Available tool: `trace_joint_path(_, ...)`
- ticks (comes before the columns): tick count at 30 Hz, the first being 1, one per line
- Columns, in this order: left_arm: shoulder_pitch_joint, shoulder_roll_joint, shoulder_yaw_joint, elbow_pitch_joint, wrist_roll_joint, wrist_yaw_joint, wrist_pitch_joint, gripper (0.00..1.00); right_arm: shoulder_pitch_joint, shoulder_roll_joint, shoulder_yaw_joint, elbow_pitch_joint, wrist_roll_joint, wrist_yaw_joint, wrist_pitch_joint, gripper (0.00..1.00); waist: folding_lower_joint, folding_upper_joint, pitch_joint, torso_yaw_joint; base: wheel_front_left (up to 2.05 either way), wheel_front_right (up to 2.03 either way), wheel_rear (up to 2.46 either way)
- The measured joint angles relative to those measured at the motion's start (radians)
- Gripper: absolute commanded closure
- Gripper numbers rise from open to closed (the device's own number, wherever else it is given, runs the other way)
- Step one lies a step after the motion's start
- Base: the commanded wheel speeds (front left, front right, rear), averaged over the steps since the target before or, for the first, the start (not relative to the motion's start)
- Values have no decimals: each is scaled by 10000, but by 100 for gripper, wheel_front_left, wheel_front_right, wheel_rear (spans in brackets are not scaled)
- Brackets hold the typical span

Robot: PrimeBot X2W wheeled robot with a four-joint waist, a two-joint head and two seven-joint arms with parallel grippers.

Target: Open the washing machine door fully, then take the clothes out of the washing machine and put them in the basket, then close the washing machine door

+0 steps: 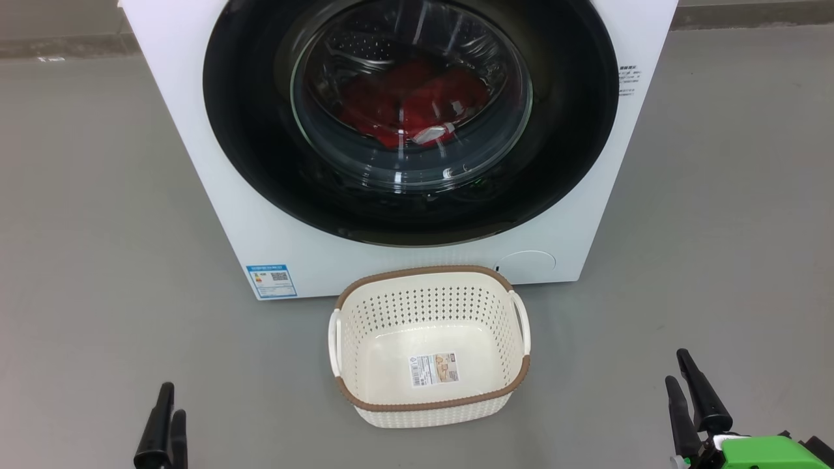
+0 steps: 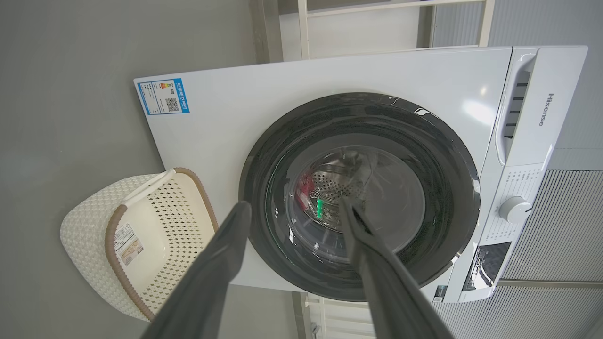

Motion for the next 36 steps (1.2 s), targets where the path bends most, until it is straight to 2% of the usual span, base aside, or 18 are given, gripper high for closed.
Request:
trace_joint_path(9, -3, 4, -73, -194, 119, 0, -263, 0, -63, -4, 151, -188, 0, 0, -161, 0, 0, 0, 20, -4, 0, 0, 0)
trace_joint_path(20, -36, 61, -305, -414, 844, 0, -610, 0, -201, -213, 675, -393, -527, 0, -566, 0, -1, 0, 52, 6, 0, 0, 0)
trace_joint_path(36, -49, 222, -514, -596, 2709, 0, -1062, 0, -639, -570, 1371, -460, -1883, 0, -1062, 0, -1, 0, 102, 2, 0, 0, 0)
